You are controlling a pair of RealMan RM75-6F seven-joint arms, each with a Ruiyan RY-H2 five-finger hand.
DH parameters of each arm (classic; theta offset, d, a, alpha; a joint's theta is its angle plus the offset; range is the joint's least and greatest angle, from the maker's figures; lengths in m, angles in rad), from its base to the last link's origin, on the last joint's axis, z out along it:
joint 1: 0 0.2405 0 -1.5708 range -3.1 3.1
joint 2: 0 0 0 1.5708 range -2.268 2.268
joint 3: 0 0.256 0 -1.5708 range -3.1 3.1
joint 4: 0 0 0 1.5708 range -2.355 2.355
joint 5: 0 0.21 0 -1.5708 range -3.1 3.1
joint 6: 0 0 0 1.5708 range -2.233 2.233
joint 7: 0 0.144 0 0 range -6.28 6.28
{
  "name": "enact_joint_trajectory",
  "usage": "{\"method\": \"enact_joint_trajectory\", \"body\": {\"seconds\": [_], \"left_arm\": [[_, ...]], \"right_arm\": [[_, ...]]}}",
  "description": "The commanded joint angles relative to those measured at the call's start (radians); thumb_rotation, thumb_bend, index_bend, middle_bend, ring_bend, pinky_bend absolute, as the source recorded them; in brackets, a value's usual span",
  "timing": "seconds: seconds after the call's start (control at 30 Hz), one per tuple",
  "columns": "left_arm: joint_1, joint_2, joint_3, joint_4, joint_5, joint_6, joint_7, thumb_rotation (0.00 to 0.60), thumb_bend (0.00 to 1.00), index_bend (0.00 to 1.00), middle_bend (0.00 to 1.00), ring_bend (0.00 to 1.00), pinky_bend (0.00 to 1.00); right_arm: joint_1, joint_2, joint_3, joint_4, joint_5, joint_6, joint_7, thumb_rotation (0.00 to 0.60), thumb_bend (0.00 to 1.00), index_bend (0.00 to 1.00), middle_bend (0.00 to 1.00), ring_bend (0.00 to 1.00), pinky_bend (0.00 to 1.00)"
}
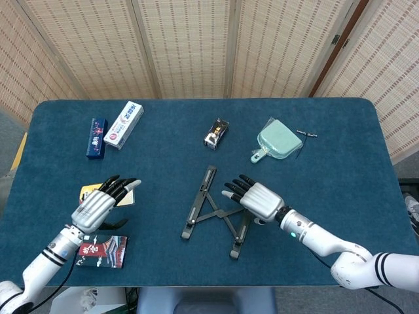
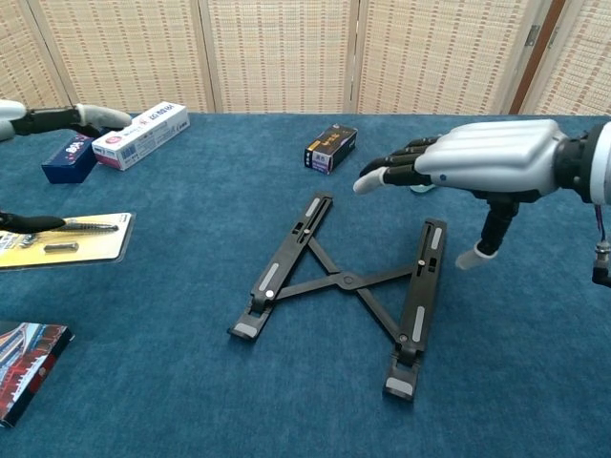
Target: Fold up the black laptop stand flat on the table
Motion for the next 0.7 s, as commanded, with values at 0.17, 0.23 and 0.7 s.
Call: {"method": "enact_joint_trajectory", "body": {"seconds": [0.17,0.23,0.7], "left_arm": [[-0.082,-0.096,-0.036,0.100,-0.053,-0.077,-0.020,0.600,0.24,0.00,0.08,0.11,0.01],[-0.094,-0.117,-0.044,0.122,-0.074,-0.088,-0.017,0.600,0.24,0.00,0.08,0.11,0.01],[-0.165,-0.271,-0.092,0.261,-0.223,-0.161,0.048,0.600,0.24,0.00,0.05,0.09,0.01]], "right_arm": [[-0.061,-0.088,-0.001,0.084,0.055,0.034,-0.134,0.600,0.03,0.00,0.00,0.00,0.00],[-0.069,-0.110,0.003,0.104,0.071,0.032,-0.148,0.600,0.03,0.00,0.00,0.00,0.00],[-0.130,-0.206,0.041,0.199,0.153,0.081,-0.264,0.600,0.03,0.00,0.00,0.00,0.00]]}}
